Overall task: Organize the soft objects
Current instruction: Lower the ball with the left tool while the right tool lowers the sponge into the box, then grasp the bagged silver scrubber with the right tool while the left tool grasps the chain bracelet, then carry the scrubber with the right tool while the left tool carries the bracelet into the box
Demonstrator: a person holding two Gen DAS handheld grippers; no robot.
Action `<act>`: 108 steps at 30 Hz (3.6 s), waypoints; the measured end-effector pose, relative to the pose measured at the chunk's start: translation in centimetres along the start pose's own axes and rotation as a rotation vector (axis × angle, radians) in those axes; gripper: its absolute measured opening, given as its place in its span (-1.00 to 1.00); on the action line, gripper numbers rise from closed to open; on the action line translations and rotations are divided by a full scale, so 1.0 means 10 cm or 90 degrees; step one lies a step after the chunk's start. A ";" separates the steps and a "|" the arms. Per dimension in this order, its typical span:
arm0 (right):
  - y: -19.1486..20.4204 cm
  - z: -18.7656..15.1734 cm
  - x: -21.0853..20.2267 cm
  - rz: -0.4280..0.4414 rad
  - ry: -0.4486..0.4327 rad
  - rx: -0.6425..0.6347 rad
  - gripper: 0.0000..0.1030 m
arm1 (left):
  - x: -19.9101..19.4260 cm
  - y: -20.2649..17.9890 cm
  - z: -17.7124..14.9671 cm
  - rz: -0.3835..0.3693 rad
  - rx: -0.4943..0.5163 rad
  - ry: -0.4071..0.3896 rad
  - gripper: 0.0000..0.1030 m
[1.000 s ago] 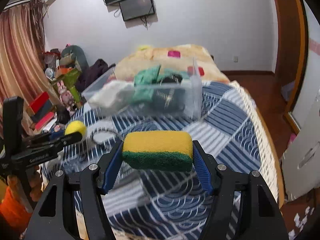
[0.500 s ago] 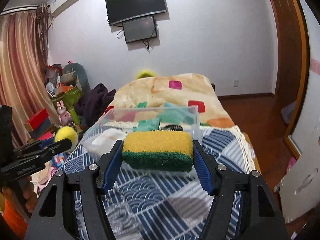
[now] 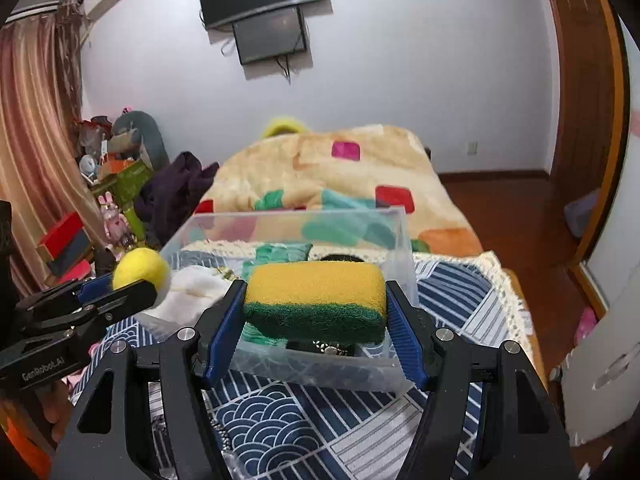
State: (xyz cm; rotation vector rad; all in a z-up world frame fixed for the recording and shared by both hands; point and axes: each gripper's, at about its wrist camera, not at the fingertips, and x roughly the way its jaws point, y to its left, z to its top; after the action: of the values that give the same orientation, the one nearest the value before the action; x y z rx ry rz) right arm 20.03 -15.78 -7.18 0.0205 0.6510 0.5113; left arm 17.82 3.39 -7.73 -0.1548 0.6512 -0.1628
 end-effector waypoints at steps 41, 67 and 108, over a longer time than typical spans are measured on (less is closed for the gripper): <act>0.11 -0.03 -0.44 0.015 -0.040 -0.032 0.88 | -0.59 -0.06 -0.04 0.013 0.028 -0.049 0.89; 0.48 -1.03 0.01 0.091 0.157 -0.037 0.82 | -0.36 0.05 -1.03 -0.002 -0.008 0.104 0.80; 0.04 -0.86 -0.47 0.019 0.040 0.010 -0.46 | -0.17 -0.27 -0.91 0.002 0.072 0.109 0.48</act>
State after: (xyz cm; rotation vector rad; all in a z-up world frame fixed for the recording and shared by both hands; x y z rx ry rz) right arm 11.63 -18.79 -11.25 0.0281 0.7172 0.5373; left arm 10.60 0.26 -13.36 -0.0306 0.8101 -0.2107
